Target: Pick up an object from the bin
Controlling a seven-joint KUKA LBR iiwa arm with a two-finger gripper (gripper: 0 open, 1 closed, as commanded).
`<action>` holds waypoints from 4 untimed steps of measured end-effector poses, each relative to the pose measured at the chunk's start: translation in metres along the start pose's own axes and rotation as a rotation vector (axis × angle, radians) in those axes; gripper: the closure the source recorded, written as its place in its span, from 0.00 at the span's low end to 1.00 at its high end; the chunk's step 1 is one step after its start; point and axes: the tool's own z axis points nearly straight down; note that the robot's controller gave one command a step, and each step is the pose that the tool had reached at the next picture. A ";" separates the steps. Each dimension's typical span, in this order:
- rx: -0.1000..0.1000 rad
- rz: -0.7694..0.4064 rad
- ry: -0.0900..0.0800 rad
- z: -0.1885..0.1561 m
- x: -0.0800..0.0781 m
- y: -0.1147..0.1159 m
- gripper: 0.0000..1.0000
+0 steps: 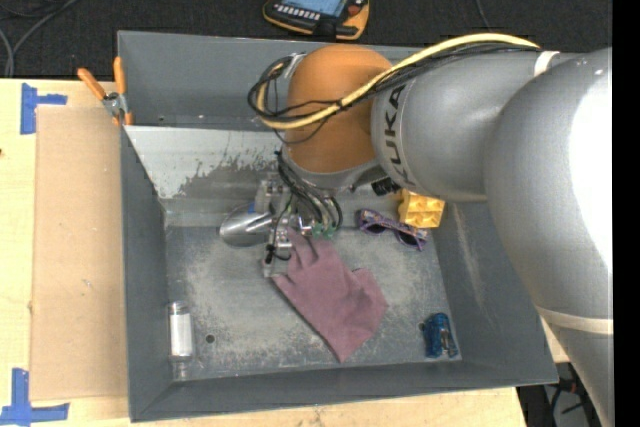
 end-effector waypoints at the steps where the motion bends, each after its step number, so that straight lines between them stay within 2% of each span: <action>1: -0.001 0.005 -0.007 -0.005 -0.002 -0.001 0.00; 2: -0.001 0.127 -0.003 0.060 0.022 -0.018 0.00; 3: -0.004 0.097 -0.015 0.059 0.016 -0.005 0.00; 4: -0.006 0.579 -0.007 0.059 0.006 0.023 0.00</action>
Offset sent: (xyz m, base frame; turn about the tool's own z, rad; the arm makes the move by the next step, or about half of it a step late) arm -0.0220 -0.0193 -0.0590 0.1282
